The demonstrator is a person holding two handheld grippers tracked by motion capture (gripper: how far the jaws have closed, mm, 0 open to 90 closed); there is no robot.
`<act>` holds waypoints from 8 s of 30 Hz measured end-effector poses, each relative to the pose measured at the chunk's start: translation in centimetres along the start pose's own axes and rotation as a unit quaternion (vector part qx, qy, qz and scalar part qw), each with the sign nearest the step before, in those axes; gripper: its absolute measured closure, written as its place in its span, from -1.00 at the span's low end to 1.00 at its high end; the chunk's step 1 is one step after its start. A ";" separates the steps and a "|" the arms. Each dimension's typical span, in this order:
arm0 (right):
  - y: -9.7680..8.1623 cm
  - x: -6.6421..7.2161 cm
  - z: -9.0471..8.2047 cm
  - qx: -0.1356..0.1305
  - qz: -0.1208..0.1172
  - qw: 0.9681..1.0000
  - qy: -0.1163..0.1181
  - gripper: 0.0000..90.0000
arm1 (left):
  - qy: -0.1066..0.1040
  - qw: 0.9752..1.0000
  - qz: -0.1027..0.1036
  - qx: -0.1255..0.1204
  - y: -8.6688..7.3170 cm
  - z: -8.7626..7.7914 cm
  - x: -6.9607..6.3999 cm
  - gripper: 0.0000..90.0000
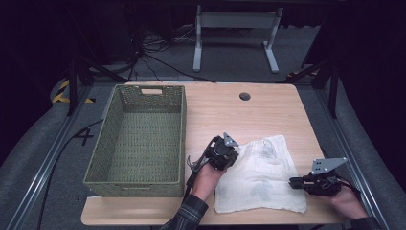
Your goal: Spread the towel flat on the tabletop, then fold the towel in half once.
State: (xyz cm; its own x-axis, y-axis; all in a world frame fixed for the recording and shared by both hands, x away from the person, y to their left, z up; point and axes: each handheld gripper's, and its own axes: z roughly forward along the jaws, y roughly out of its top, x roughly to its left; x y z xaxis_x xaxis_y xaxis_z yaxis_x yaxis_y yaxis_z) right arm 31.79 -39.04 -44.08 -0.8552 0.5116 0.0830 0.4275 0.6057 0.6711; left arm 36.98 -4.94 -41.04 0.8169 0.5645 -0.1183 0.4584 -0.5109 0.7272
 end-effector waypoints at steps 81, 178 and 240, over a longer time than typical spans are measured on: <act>-1.6 0.6 -0.1 0.018 -0.006 0.999 -0.040 0.77 | 0.026 0.999 -0.012 0.031 1.9 1.1 3.0 0.91; 6.0 -11.1 2.1 -0.048 0.069 0.983 -0.161 0.92 | 0.145 0.984 -0.101 0.016 2.1 1.8 8.6 0.92; -1.5 0.5 -3.4 -0.059 0.023 0.995 -0.070 0.91 | 0.095 0.990 -0.101 -0.020 -7.5 -5.2 -2.7 0.91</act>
State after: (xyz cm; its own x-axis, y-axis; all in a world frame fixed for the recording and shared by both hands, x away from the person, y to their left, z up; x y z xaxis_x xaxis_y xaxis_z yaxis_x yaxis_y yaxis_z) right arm 29.77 -41.75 -42.51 -0.7825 0.6224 0.0175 0.4204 0.5075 0.7521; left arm 29.51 0.77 -42.63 0.6279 0.7662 -0.1370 0.5884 -0.3520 0.7280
